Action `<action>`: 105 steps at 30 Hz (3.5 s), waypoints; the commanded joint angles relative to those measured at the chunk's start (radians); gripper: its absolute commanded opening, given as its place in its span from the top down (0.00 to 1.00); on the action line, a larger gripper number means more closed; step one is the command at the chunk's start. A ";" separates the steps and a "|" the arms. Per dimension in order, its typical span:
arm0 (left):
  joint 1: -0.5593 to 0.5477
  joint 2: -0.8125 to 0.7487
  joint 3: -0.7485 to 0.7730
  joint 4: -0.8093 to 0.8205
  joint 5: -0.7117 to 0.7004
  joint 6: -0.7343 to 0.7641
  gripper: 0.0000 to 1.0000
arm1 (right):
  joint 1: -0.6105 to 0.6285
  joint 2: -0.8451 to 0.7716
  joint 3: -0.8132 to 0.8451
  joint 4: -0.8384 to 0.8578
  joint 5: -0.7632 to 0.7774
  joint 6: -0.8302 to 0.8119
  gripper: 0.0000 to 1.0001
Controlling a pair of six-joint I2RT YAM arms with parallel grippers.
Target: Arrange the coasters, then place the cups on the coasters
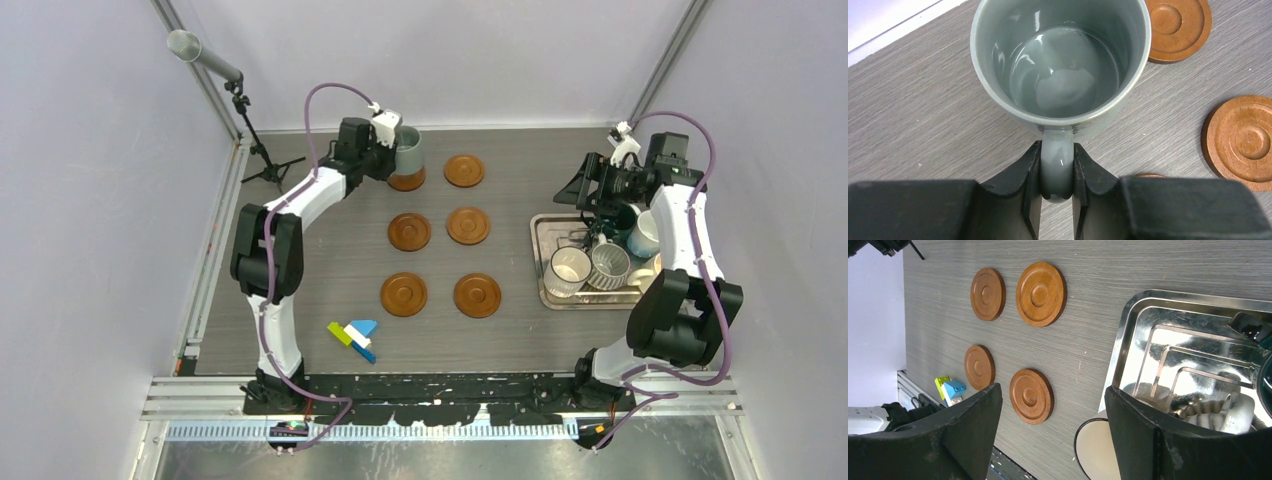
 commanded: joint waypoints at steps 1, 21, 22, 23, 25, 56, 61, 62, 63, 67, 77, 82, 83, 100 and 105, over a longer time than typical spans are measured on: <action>0.025 -0.050 -0.009 0.274 0.100 0.012 1.00 | 0.014 -0.019 -0.003 0.048 0.014 0.024 0.20; 0.036 0.040 -0.049 0.326 0.063 0.038 1.00 | 0.027 -0.008 -0.002 0.042 0.029 0.015 0.20; 0.037 0.045 -0.049 0.327 0.062 0.040 1.00 | 0.027 -0.008 -0.003 0.041 0.029 0.014 0.20; 0.037 0.047 -0.048 0.328 0.061 0.040 1.00 | 0.027 -0.008 -0.004 0.041 0.029 0.012 0.20; 0.039 0.054 -0.048 0.328 0.062 0.045 1.00 | 0.027 -0.007 -0.005 0.038 0.029 0.010 0.20; 0.039 0.121 -0.047 0.286 0.039 0.107 0.75 | 0.026 -0.001 0.002 0.020 0.029 -0.001 0.20; 0.039 0.109 -0.053 0.270 0.040 0.107 0.67 | 0.028 -0.004 0.003 0.016 0.031 -0.003 0.20; 0.039 0.104 -0.055 0.268 0.040 0.105 0.64 | 0.028 -0.004 0.003 0.016 0.031 -0.003 0.20; 0.039 0.096 -0.060 0.267 0.040 0.104 0.61 | 0.029 -0.004 0.004 0.016 0.033 -0.003 0.20; 0.039 0.060 -0.073 0.249 0.039 0.095 0.50 | 0.034 -0.009 0.004 0.011 0.042 -0.006 0.20; 0.042 -0.110 -0.020 -0.018 0.081 0.156 0.11 | 0.086 -0.019 0.071 -0.152 0.167 -0.167 0.20; 0.042 -0.199 0.024 -0.245 0.163 0.214 0.06 | 0.105 -0.026 0.097 -0.246 0.281 -0.259 0.20; 0.042 -0.219 0.019 -0.269 0.187 0.213 0.05 | 0.107 -0.026 0.097 -0.263 0.308 -0.268 0.20; 0.002 -0.447 -0.248 -0.214 0.290 0.061 0.00 | 0.101 0.042 0.102 -0.172 0.573 -0.011 0.28; 0.002 -0.494 -0.293 -0.182 0.295 0.031 0.00 | 0.113 0.031 0.057 -0.135 0.617 0.047 0.28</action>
